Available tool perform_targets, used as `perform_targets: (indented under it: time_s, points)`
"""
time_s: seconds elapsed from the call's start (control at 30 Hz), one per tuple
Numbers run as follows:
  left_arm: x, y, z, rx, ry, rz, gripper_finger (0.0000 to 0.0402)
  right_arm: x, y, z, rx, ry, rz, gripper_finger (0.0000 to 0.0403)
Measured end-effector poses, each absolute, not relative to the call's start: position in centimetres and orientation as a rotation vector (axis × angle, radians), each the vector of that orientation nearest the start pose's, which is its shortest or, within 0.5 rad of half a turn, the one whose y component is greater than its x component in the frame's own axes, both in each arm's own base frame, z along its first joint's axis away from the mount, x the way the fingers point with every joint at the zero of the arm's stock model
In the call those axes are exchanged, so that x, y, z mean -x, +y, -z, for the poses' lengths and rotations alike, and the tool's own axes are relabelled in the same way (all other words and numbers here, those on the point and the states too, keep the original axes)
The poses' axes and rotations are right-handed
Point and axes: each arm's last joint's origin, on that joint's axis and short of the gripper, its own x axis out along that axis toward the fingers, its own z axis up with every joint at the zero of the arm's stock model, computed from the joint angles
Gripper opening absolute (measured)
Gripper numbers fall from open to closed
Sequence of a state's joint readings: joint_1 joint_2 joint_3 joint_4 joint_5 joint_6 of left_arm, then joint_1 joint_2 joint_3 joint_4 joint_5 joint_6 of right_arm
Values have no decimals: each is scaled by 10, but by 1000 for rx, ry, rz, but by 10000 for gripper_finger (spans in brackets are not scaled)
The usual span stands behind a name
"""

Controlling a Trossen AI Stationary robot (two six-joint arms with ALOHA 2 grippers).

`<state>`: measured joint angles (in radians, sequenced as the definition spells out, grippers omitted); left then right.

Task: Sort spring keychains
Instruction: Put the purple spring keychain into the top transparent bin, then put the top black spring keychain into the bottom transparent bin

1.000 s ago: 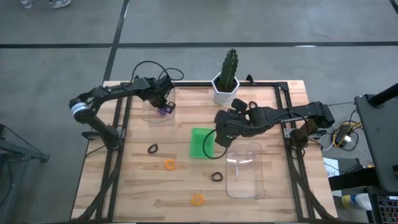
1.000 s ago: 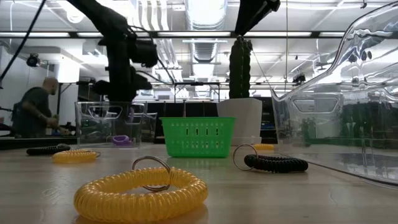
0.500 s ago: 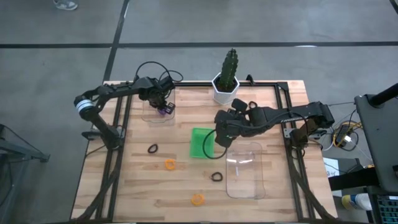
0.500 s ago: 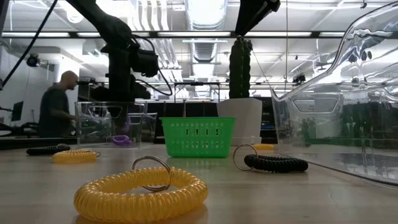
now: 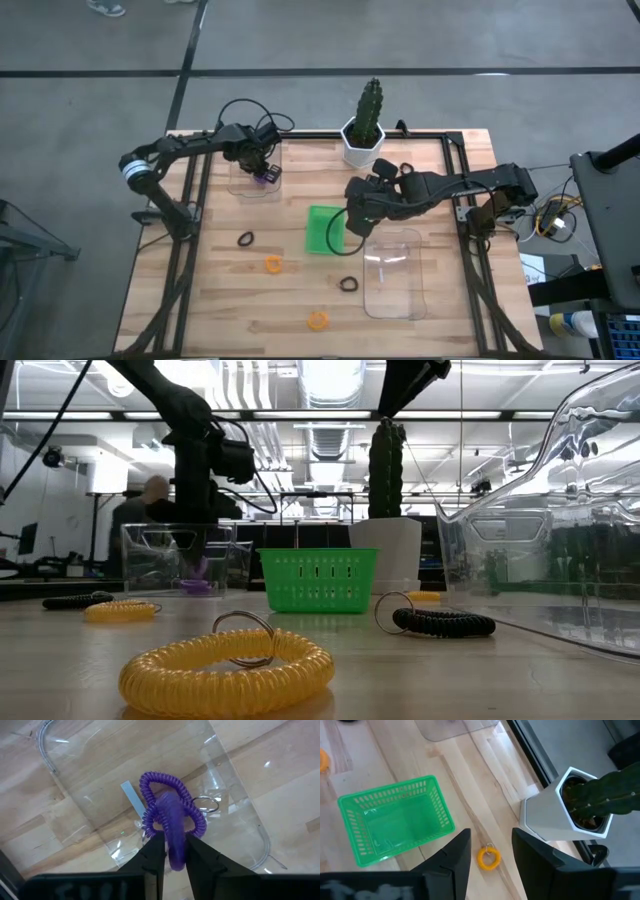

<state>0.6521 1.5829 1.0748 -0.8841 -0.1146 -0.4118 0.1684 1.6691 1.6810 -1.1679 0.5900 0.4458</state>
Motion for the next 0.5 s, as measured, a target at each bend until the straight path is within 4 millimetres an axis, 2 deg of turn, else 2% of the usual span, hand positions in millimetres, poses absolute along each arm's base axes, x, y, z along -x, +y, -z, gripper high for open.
perform_targets:
  time_s: [0.37, 0.5]
  points:
    - [-223, 175, -207, 695, 1237, -916, 69, -325, 39, -345, 34, 970, 593, 130]
    - [-224, 175, -221, 682, 1188, -911, 69, -321, 39, -343, 64, 1017, 586, 135]
